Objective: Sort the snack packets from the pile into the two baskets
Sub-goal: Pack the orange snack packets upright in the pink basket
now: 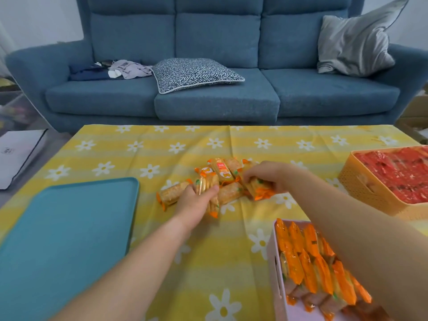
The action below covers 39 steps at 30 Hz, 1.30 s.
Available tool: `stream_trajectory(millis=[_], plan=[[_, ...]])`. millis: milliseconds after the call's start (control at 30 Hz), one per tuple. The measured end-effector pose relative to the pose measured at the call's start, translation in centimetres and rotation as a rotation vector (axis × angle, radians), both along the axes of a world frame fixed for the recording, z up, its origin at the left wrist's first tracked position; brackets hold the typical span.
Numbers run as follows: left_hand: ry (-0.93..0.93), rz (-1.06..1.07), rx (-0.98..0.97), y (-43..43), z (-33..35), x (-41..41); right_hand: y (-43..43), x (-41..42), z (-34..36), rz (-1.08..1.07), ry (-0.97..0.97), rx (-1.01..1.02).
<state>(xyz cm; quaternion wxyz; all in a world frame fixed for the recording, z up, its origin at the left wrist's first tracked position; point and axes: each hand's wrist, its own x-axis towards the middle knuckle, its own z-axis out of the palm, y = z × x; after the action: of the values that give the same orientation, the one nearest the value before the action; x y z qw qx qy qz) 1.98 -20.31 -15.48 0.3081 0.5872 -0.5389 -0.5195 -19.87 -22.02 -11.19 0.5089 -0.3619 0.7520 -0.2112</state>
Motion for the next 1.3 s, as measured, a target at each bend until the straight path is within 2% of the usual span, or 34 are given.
stream_trajectory(millis=[167,267,367,467,600,800,867,900,933,1000,1033,1100,1133,1300], plan=[[0.267,-0.025,0.229,0.5,0.2,-0.9,1.1,2.5,-0.5,-0.003,-0.211,0.024],[0.315,0.023,0.364,1.0,0.9,-0.5,2.3,3.5,0.5,-0.025,-0.301,0.014],[0.352,0.046,0.412,1.3,1.6,-0.1,3.1,4.7,1.8,-0.063,-0.318,-0.086],[0.393,0.029,0.367,2.8,4.1,0.1,4.8,5.9,4.3,-0.05,-0.317,-0.211],[0.358,0.028,0.072,6.3,9.0,-1.5,9.2,6.4,8.8,-0.093,-0.288,-0.441],[0.406,-0.214,-0.054,15.7,11.9,-7.9,22.0,2.6,13.1,-0.29,-0.083,-0.693],[0.294,-0.3,-0.137,18.3,11.8,-9.9,25.2,0.9,12.6,-0.397,0.05,-0.768],[0.119,-0.348,-0.246,18.9,11.5,-10.6,26.3,0.2,12.0,-0.431,0.142,-0.797],[-0.135,-0.393,-0.378,19.3,11.2,-11.1,27.2,-0.4,11.3,-0.434,0.248,-0.809],[-0.57,-0.46,-0.555,19.6,10.1,-11.5,28.1,-1.7,9.0,-0.296,0.522,-0.67],[-0.663,-0.483,-0.551,19.5,9.2,-11.3,28.2,-2.0,7.7,-0.152,0.639,-0.51],[-0.67,-0.512,-0.489,19.6,7.8,-10.9,28.7,-2.4,5.6,0.059,0.746,-0.249],[-0.642,-0.529,-0.489,19.4,7.3,-10.5,28.6,-2.4,5.0,0.092,0.723,-0.224],[-0.432,-0.48,-0.54,18.9,7.6,-9.8,28.7,-3.4,5.6,0.073,0.754,-0.384]])
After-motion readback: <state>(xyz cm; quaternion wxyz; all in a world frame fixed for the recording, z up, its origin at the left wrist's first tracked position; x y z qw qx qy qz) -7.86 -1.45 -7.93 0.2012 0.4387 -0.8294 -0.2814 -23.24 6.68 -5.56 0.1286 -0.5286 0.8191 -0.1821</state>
